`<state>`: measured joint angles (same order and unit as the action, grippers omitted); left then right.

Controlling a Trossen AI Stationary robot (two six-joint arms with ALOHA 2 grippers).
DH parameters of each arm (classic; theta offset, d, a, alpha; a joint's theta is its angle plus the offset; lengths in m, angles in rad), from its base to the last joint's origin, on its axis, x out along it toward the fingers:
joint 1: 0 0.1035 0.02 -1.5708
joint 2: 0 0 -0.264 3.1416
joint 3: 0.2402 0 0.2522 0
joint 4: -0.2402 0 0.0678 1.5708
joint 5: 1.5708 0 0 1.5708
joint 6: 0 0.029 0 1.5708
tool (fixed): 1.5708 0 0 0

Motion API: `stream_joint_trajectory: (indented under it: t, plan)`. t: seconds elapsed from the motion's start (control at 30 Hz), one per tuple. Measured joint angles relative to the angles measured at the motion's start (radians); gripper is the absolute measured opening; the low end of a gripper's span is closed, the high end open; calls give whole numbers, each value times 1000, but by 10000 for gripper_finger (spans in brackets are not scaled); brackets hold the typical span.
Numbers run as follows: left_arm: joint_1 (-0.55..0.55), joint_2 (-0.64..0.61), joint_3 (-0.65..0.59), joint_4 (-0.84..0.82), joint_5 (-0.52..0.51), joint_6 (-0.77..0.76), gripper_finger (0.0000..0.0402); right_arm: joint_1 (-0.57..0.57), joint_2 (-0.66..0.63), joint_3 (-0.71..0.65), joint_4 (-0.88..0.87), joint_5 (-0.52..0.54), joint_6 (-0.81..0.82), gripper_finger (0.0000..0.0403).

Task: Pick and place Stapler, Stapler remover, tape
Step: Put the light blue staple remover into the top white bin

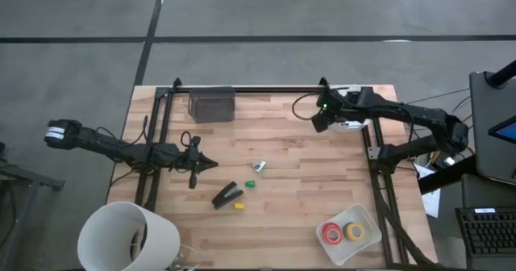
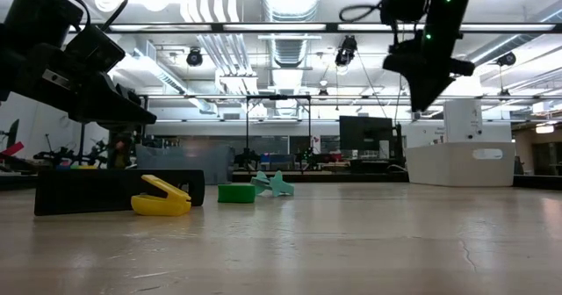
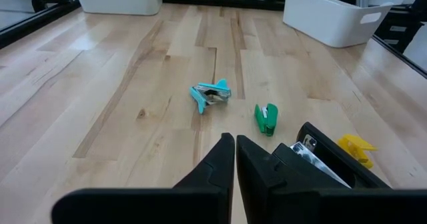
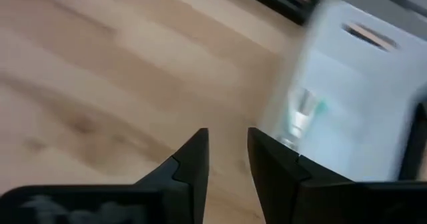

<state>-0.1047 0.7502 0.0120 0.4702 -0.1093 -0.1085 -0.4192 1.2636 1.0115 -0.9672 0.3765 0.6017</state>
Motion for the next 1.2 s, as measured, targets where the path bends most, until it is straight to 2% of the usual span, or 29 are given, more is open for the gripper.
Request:
stream_joint_trajectory:
  t: [0.17,0.33,0.43,0.53,0.77,1.03,1.2]
  plan:
    - [0,0,0,0,0,0,19,123,1,-2,106,-26,-48,86]
    - [0,0,0,0,0,0,21,242,1,-2,172,-65,-229,71]
    - [0,0,0,0,0,0,19,297,2,-7,207,-74,-257,64]
    - [0,0,0,0,0,0,19,332,2,-10,301,-85,-216,59]
    - [0,0,0,0,0,0,20,399,2,-31,488,-218,-332,60]
    - [0,0,0,0,0,0,21,469,3,-99,638,-250,-419,76]
    - [0,0,0,0,0,0,19,493,52,-123,721,-248,-454,96]
